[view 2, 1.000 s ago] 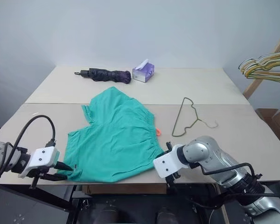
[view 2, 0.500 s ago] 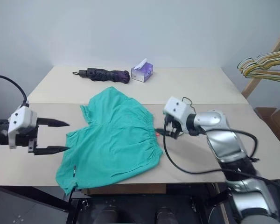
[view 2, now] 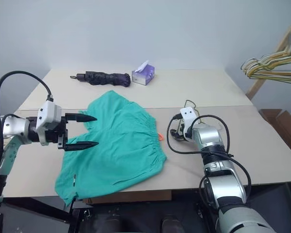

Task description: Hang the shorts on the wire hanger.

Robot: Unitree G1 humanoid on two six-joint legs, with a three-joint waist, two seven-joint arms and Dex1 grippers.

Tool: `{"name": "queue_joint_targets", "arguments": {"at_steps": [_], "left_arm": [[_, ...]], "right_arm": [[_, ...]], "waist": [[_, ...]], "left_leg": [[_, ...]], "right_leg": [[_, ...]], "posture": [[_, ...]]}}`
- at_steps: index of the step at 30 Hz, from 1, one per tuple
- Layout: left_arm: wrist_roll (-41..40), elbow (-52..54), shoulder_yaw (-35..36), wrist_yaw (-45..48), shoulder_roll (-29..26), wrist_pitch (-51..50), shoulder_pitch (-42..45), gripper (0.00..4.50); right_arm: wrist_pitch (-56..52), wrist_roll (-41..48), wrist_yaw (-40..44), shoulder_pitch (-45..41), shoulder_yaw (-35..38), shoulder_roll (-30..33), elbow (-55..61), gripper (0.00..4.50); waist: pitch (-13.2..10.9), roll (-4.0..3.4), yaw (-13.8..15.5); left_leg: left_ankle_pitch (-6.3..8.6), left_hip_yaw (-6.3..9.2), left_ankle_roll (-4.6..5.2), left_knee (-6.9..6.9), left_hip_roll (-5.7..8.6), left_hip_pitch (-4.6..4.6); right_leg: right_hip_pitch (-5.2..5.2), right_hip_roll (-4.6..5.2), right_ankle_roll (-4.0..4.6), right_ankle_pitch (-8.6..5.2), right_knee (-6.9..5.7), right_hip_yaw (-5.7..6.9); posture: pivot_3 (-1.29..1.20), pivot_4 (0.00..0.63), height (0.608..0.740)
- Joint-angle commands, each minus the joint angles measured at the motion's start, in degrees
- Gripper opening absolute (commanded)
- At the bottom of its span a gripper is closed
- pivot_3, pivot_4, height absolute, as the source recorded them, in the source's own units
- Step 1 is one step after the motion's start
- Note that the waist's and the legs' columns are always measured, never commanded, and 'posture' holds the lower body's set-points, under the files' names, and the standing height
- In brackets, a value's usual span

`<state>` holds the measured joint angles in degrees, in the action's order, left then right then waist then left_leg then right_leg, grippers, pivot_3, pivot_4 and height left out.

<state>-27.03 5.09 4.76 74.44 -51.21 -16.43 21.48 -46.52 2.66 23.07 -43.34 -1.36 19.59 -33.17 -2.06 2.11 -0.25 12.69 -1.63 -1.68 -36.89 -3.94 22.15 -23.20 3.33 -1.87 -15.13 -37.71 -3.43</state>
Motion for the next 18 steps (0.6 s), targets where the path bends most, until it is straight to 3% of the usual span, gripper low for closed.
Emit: {"name": "queue_joint_targets", "arguments": {"at_steps": [1,7,10,18], "left_arm": [[0.41,0.25,0.43,-0.08,-0.25,0.74,0.84,4.48],[0.48,-0.13,0.44,0.52,-0.47,1.28,0.89,4.48],[-0.97,-0.02,0.92,0.64,0.16,0.64,2.01,4.48],[-6.05,3.3,1.24,-1.78,3.94,-4.12,4.58,4.48]], "right_arm": [[-2.12,0.03,0.69,3.96,0.99,3.32,4.65,4.5],[-7.57,2.53,3.95,12.84,2.37,9.36,18.88,4.5],[-9.43,4.13,4.78,12.91,3.38,10.37,24.26,4.5],[-3.53,3.22,2.8,4.5,2.86,6.53,12.32,4.5]], "waist": [[0.0,0.0,-0.08],[0.01,0.02,0.17],[0.01,0.02,-0.38],[0.01,0.02,-2.53]], "left_leg": [[0.0,0.01,0.0,0.0,0.0,-0.03],[0.0,0.03,0.0,-0.01,0.02,-0.03],[0.0,0.03,0.0,-0.01,0.02,-0.06],[0.0,0.05,0.01,0.0,0.01,-0.07]], "right_leg": [[0.03,0.0,0.0,0.0,0.01,0.0],[0.08,0.02,-0.02,-0.01,0.05,0.03],[0.08,0.01,-0.02,-0.01,0.03,0.02],[0.06,-0.03,-0.02,0.0,0.03,-0.04]], "posture": [[0.05,0.0,0.74],[0.04,0.0,0.74],[0.03,0.0,0.74],[0.04,0.0,0.74]]}}
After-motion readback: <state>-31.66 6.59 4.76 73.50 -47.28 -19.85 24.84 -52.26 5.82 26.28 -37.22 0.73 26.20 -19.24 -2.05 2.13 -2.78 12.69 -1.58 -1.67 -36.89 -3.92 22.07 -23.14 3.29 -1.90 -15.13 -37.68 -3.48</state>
